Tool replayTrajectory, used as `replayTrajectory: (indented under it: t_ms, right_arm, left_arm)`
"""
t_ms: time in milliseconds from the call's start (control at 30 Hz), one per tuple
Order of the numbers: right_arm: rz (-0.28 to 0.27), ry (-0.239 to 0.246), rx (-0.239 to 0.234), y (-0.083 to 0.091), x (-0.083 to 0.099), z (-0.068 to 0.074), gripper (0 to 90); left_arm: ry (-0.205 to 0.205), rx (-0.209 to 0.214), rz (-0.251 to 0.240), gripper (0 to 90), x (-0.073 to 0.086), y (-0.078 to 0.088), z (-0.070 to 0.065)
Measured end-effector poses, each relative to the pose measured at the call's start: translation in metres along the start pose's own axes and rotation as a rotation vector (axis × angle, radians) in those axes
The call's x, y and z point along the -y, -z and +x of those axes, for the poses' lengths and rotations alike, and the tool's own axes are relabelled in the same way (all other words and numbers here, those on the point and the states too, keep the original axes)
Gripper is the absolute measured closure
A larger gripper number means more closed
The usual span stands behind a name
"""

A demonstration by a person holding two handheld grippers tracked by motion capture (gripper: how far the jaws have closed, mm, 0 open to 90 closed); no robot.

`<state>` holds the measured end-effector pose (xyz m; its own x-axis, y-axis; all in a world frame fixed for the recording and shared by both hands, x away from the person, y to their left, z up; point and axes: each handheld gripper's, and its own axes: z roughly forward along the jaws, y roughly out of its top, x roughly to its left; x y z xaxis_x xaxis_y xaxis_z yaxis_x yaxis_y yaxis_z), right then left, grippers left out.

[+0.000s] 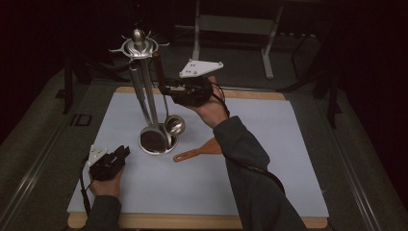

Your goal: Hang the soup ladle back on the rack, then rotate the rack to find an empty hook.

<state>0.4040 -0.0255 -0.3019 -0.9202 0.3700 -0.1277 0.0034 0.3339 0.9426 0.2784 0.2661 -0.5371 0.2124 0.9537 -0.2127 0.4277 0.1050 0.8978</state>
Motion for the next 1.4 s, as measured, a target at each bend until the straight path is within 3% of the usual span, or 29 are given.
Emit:
replayTrajectory:
  t_ms: [300, 633, 800, 867, 900, 1033, 1400]
  right_arm:
    - [0.0, 0.018, 0.003, 0.011, 0.013, -0.001, 62.7]
    - [0.024, -0.023, 0.027, 0.024, 0.04, -0.012, 62.7]
    - [0.066, -0.043, 0.042, 0.024, 0.061, -0.018, 63.4]
    - [0.072, -0.046, 0.046, 0.024, 0.064, -0.019, 63.4]
    - [0.072, -0.046, 0.046, 0.024, 0.064, -0.019, 63.9]
    - [0.104, -0.065, 0.055, 0.025, 0.08, -0.021, 65.5]
    - [0.163, -0.111, 0.044, 0.019, 0.114, -0.019, 69.8]
  left_arm:
    - [0.002, -0.001, -0.003, 72.6, 0.0, 0.0, 0.0]
    - [-0.003, 0.001, -0.047, 74.1, -0.002, 0.006, -0.004]
    - [-0.036, 0.033, -0.146, 77.6, -0.015, 0.021, -0.019]
    - [-0.036, 0.033, -0.146, 78.6, -0.015, 0.021, -0.019]
    - [-0.05, 0.055, -0.208, 78.6, -0.027, 0.031, -0.029]
    - [-0.076, 0.099, -0.302, 87.1, -0.049, 0.046, -0.046]
    - [-0.073, 0.199, -0.479, 90.0, -0.11, 0.068, -0.077]
